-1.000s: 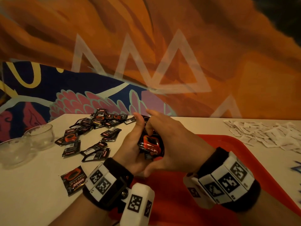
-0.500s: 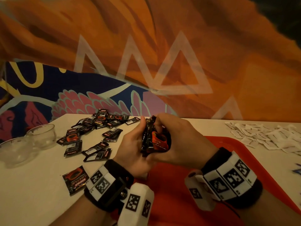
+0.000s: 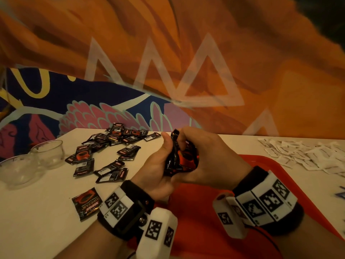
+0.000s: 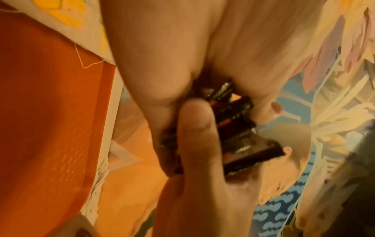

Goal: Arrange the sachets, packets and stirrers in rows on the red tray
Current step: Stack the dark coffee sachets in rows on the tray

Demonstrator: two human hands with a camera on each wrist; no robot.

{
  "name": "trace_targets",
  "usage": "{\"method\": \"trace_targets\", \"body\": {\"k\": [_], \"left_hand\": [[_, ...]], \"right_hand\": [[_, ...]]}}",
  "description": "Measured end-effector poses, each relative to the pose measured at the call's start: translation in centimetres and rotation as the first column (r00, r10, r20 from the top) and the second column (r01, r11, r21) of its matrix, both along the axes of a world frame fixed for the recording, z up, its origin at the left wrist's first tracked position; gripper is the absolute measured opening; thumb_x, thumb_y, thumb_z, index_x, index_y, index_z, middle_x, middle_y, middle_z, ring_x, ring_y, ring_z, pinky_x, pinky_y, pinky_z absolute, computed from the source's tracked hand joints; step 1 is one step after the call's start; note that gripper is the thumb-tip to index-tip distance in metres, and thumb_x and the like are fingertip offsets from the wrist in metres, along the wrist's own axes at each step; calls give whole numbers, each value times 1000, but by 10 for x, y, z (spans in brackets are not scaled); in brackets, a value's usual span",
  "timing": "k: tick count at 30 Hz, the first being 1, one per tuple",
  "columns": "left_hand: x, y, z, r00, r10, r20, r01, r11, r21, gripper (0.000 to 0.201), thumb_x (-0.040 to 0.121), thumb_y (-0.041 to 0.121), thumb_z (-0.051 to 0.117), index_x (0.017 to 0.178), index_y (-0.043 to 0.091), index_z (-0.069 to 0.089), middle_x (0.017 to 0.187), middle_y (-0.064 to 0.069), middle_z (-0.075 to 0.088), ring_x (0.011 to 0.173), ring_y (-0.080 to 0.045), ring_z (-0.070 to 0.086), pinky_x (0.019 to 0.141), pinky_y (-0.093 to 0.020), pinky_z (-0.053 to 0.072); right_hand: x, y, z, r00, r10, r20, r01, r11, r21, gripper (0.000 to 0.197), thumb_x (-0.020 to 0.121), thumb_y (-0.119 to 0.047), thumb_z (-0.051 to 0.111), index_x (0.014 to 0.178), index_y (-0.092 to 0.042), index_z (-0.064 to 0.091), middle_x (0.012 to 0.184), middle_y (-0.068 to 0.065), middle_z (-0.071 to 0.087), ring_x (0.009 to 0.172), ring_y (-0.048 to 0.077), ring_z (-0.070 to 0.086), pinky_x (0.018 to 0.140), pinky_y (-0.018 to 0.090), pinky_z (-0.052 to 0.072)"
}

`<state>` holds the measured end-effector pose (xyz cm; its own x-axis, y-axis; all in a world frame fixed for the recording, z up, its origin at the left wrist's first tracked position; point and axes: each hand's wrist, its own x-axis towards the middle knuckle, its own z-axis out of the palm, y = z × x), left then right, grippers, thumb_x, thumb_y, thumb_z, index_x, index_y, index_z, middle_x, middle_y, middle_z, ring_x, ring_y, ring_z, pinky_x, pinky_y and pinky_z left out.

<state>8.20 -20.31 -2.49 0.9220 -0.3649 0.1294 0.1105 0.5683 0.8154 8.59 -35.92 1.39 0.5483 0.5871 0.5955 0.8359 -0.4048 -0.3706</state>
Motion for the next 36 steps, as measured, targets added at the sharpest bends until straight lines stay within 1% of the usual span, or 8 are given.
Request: {"method": "trace_targets", "body": {"k": [7,12,18,23,27,29,32,36], "left_hand": [[0,-4,1,999,-9,-47,7,1000,-25,66,86,67,38,105,15,74,107,-10,71,99,-23,70,78,-33,59],[0,-5,3,999,44,-4,-44,999,22,62,87,65,37,80,19,78,94,-9,72,93,-22,71,79,-33,58],[-5,-1,7,998,-25,-55,24,1000,-14,60,93,62,42,108,9,64,110,-10,62,110,-26,60,88,-36,52],[-5,-1,3,998,23,-57,-23,1000,6,44,89,42,53,118,9,55,100,-8,60,92,-22,61,74,-32,52],[-3,-3,2,998,52,-24,-50,997,61,21,82,18,50,93,10,66,83,-6,65,74,-19,65,60,-28,53],[-1,-3,2,995,99,13,-100,986,135,19,88,7,47,96,7,64,80,-8,66,68,-18,67,57,-28,54],[3,5,5,980,181,79,-193,961,198,25,92,2,50,115,2,61,93,-13,72,83,-24,71,69,-34,60],[7,12,6,952,277,132,-302,917,260,48,79,14,68,123,-1,61,115,-23,68,101,-35,68,87,-44,57]], "right_hand": [[0,2,-3,997,-44,65,47,998,-47,53,60,-28,86,83,-25,39,80,-12,46,72,8,44,59,15,31],[1,6,-5,999,-40,28,42,996,-75,58,57,-34,89,83,-22,39,82,-9,48,73,11,43,59,23,35],[5,4,-9,994,-82,68,91,986,-138,59,56,-38,88,82,-26,36,82,-8,47,73,15,42,61,29,38],[5,6,-10,990,-126,71,136,976,-171,58,59,-32,85,83,-31,32,80,-12,46,74,15,45,62,28,36],[8,6,-14,993,-111,-49,103,985,-142,66,58,-33,89,97,-27,36,92,-5,55,81,18,53,64,37,48],[9,5,-16,987,-72,-146,57,993,-108,81,53,-44,92,112,-28,39,112,-5,54,100,16,55,79,35,52],[9,1,-16,933,-72,-352,112,989,94,97,57,-54,88,135,-30,36,139,-8,43,124,11,50,97,32,51],[18,-1,-20,865,-137,-482,294,918,268,48,77,-38,81,116,-20,60,109,-3,66,93,12,68,79,32,56]]}}
